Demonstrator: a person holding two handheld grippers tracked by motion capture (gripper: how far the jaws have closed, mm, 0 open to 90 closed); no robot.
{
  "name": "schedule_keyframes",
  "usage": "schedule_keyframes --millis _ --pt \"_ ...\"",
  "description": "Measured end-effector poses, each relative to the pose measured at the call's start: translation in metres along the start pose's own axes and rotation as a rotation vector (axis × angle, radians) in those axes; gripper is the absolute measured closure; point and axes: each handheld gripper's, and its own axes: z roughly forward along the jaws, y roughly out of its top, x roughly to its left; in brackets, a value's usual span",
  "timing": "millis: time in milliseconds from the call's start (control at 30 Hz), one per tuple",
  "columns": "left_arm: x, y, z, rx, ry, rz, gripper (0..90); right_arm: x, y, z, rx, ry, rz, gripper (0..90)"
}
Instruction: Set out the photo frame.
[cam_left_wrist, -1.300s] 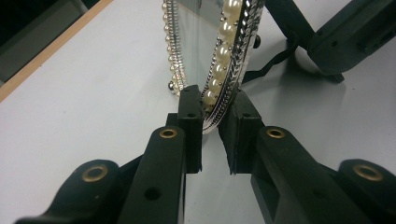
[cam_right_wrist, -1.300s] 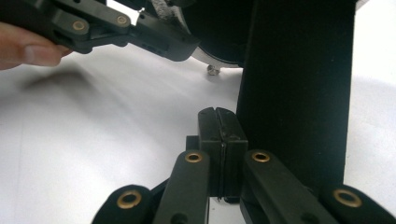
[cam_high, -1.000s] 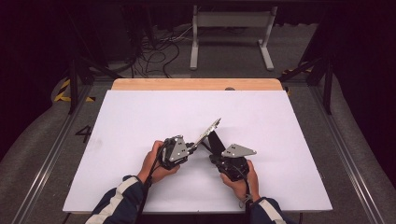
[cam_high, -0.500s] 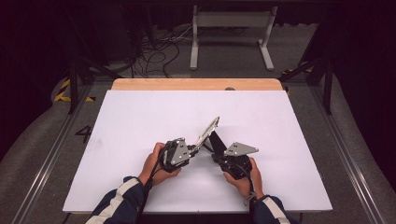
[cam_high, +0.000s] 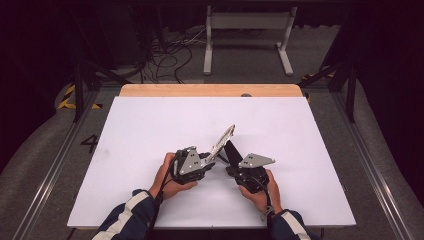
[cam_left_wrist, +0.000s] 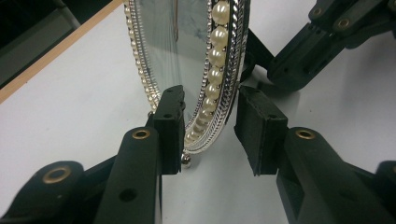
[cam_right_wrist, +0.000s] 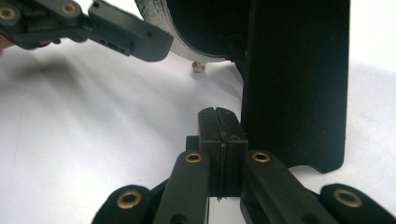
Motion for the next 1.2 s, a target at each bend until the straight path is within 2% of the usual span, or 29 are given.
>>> schedule_keyframes --millis 167,567,700,833,1200 --pt "0.001 0.001 -0.001 -0.007 0.001 0.007 75.5 0.001 -0.001 0.003 0.013 -0.016 -0.008 90.0" --pt "-0.004 0.004 -0.003 0.019 0.012 0.059 76.7 -0.004 -0.003 0.003 0.02 -0.015 -0.003 90.0" --pt "-0.004 0.004 -0.003 0.015 -0.005 0.05 76.2 -0.005 -0.003 0.003 0.022 -0.012 -0.008 90.0" --pt "-0.007 0.006 -0.003 0.021 -0.004 0.057 75.7 -0.006 -0.003 0.001 0.022 -0.016 -0.023 90.0" --pt "-0.01 0.008 -0.001 0.017 -0.005 0.052 74.7 -0.015 -0.004 0.0 0.025 -0.01 -0.029 90.0"
